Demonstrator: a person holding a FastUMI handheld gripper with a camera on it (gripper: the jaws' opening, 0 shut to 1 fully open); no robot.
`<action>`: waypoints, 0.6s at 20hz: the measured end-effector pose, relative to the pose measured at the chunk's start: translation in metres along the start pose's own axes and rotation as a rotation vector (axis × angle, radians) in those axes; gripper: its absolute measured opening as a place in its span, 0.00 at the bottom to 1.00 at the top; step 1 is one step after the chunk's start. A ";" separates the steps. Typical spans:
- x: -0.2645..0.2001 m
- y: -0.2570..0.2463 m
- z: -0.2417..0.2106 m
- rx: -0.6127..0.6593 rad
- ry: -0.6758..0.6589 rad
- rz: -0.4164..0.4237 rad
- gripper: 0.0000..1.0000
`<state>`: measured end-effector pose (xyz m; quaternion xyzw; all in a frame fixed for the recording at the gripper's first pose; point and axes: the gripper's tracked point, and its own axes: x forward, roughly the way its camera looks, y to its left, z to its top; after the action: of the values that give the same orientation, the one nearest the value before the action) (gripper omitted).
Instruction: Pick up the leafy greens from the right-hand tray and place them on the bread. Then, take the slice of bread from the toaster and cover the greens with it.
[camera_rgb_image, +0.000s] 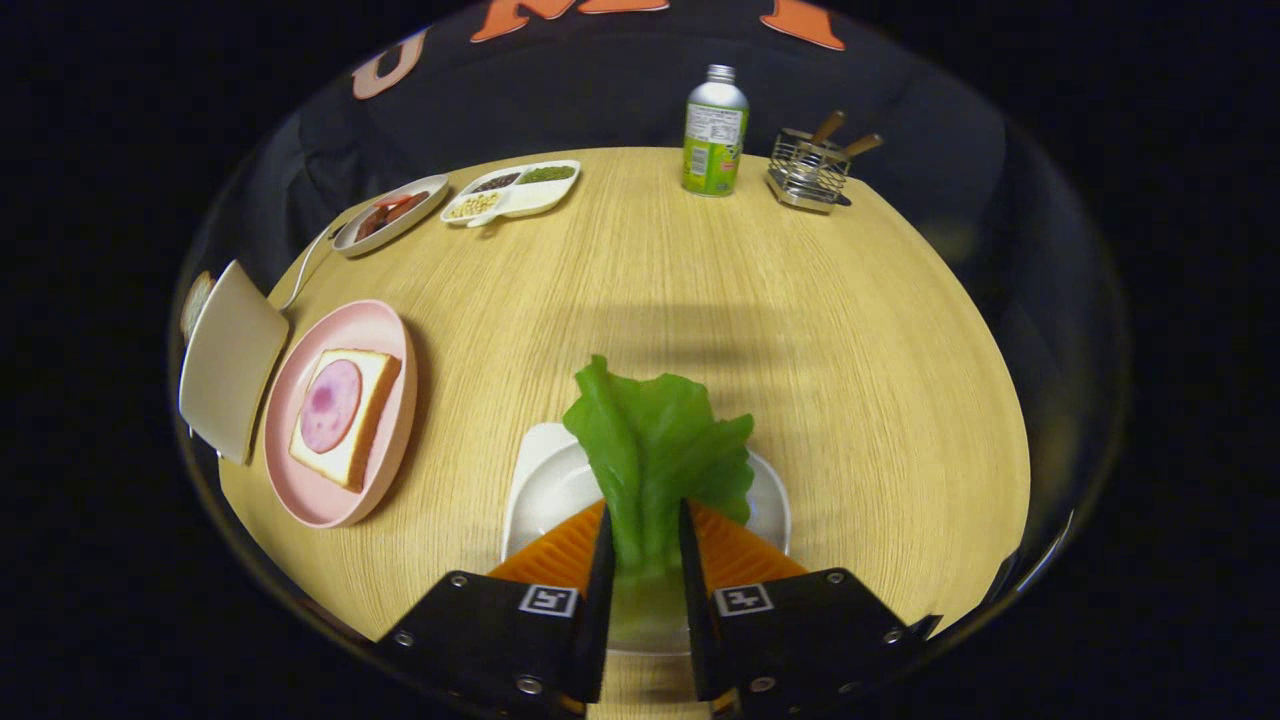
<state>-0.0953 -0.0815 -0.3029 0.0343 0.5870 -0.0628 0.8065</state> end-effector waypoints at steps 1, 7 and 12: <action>0.002 -0.001 0.002 0.033 -0.001 0.025 0.20; -0.016 0.014 0.014 0.162 -0.051 0.168 0.06; -0.058 0.046 0.048 0.138 -0.176 0.269 0.06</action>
<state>-0.0611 -0.0385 -0.2339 0.1624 0.4985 0.0029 0.8516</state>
